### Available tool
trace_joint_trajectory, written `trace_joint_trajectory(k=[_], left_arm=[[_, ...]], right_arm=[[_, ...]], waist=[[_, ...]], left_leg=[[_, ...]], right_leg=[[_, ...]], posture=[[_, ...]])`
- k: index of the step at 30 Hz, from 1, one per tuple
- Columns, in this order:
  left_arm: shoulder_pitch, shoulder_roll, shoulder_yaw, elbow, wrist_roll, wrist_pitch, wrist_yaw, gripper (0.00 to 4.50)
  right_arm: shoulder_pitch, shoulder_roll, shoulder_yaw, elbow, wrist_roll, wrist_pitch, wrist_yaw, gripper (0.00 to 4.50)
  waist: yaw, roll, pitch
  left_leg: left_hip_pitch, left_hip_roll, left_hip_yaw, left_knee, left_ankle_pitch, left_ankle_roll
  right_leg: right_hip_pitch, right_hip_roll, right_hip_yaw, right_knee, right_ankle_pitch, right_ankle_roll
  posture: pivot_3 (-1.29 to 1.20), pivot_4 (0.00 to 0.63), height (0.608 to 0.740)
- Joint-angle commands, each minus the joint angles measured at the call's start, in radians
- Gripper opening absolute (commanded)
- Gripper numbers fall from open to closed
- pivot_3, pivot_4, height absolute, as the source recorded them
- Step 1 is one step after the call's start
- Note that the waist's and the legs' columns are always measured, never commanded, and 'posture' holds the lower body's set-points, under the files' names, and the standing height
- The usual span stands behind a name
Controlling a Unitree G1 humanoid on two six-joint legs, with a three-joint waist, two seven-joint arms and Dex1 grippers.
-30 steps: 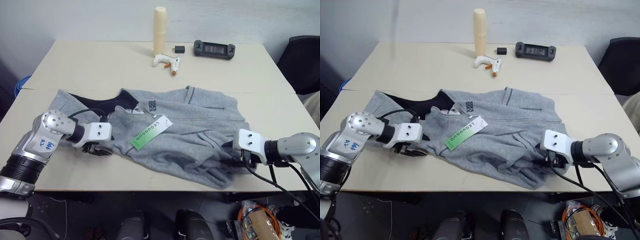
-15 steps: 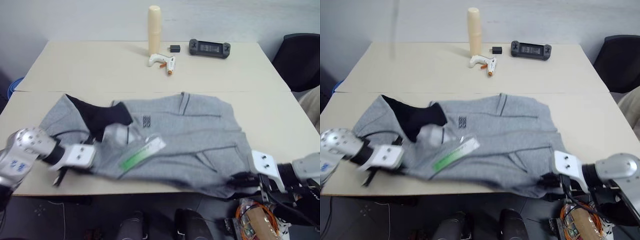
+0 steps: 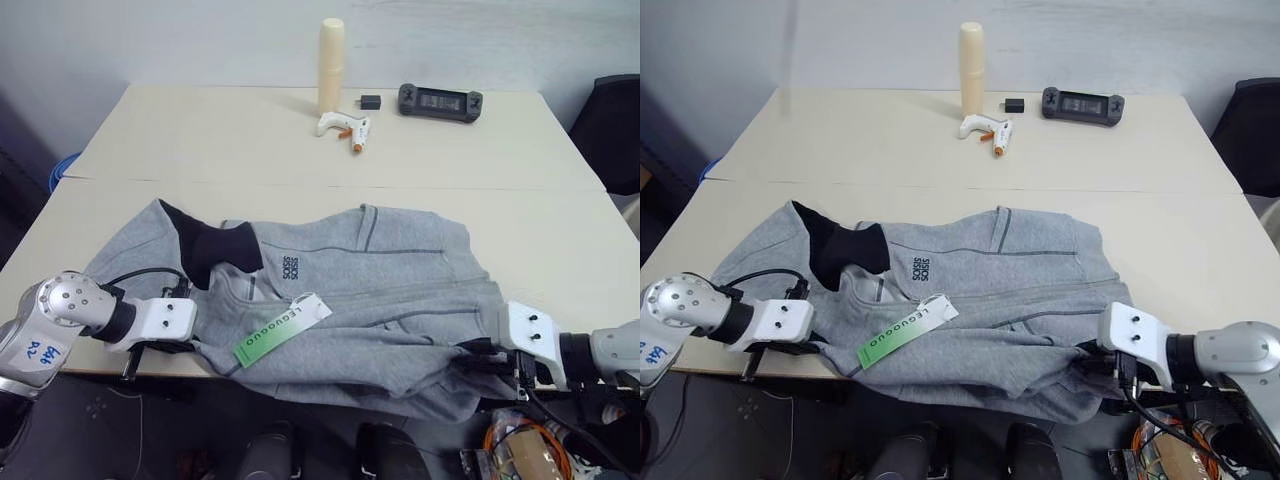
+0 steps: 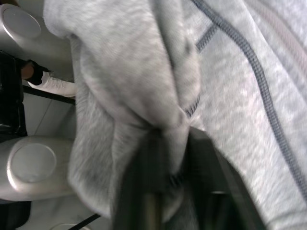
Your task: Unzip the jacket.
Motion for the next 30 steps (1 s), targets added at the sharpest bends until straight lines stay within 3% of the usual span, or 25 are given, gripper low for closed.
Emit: trace_joint_trajectory(k=[1,3,6,8,11,17,20,25,30], left_arm=[[0.093,0.052,0.084,-0.018,-0.058,0.049,-0.048,1.66],[0.135,0.072,0.157,-0.039,-0.123,0.079,-0.084,2.34],[0.144,0.092,0.284,-0.090,-0.330,0.233,-0.192,3.27],[0.107,0.108,0.330,-0.113,-0.443,0.322,-0.242,3.87],[-0.001,0.115,0.330,-0.120,-0.541,0.402,-0.247,3.87],[-0.165,0.091,0.158,-0.093,-0.464,0.362,-0.225,3.87],[-0.237,0.073,0.093,-0.073,-0.440,0.355,-0.230,3.89],[-0.384,0.004,0.006,-0.027,-0.399,0.363,-0.200,3.89],[-0.415,-0.030,-0.012,-0.033,-0.385,0.369,-0.185,3.89]], right_arm=[[0.028,-0.023,-0.115,-0.057,0.009,0.000,0.031,2.18],[0.022,-0.023,-0.162,-0.076,0.013,-0.012,0.041,2.95],[-0.080,-0.012,-0.176,-0.113,0.063,-0.022,0.011,4.00],[-0.165,0.002,-0.117,-0.129,0.072,-0.027,-0.030,4.04],[-0.316,0.079,0.095,-0.136,-0.022,-0.088,-0.135,4.04],[-0.524,0.294,0.495,0.017,-0.293,-0.258,-0.250,4.04],[-0.585,0.373,0.620,0.115,-0.375,-0.374,-0.237,3.46],[-0.646,0.486,0.712,0.210,-0.393,-0.460,-0.216,2.59],[-0.679,0.558,0.774,0.281,-0.489,-0.526,-0.253,0.89]], waist=[[-0.008,0.000,0.000],[-0.015,-0.001,0.000],[-0.025,-0.002,0.001],[-0.033,-0.003,0.002],[-0.034,-0.004,0.001],[-0.038,-0.004,0.001],[-0.039,-0.005,0.002],[-0.036,-0.005,0.002],[-0.039,-0.006,0.001]], left_leg=[[0.000,0.000,0.000,0.000,0.000,0.000],[0.000,0.002,0.000,0.000,0.000,-0.001],[0.000,0.005,0.000,0.000,-0.001,-0.003],[0.000,0.006,-0.001,0.000,-0.001,-0.004],[0.000,0.005,-0.001,0.000,-0.001,-0.006],[-0.002,0.004,0.003,0.000,0.001,-0.006],[-0.003,0.004,0.005,0.000,0.001,-0.006],[-0.004,0.004,0.004,0.002,0.002,-0.005],[-0.004,0.004,0.004,0.002,0.002,-0.005]], right_leg=[[0.000,0.000,0.000,0.000,0.000,0.000],[-0.001,0.001,0.000,0.000,0.000,-0.001],[-0.001,0.005,0.000,0.000,-0.001,-0.002],[-0.002,0.005,0.000,0.000,-0.002,-0.003],[-0.001,0.005,0.000,0.000,-0.002,-0.004],[-0.005,0.009,0.002,0.005,-0.002,-0.004],[-0.006,0.014,0.002,0.006,-0.003,-0.004],[-0.006,0.015,0.003,0.006,-0.003,-0.003],[-0.006,0.016,0.004,0.006,-0.003,-0.003]], posture=[[0.00,0.150,0.740],[0.00,0.150,0.740],[0.00,0.150,0.740],[0.00,0.150,0.740],[0.00,0.150,0.740],[0.00,0.150,0.740],[0.00,0.150,0.740],[0.00,0.150,0.740],[0.00,0.150,0.740]])
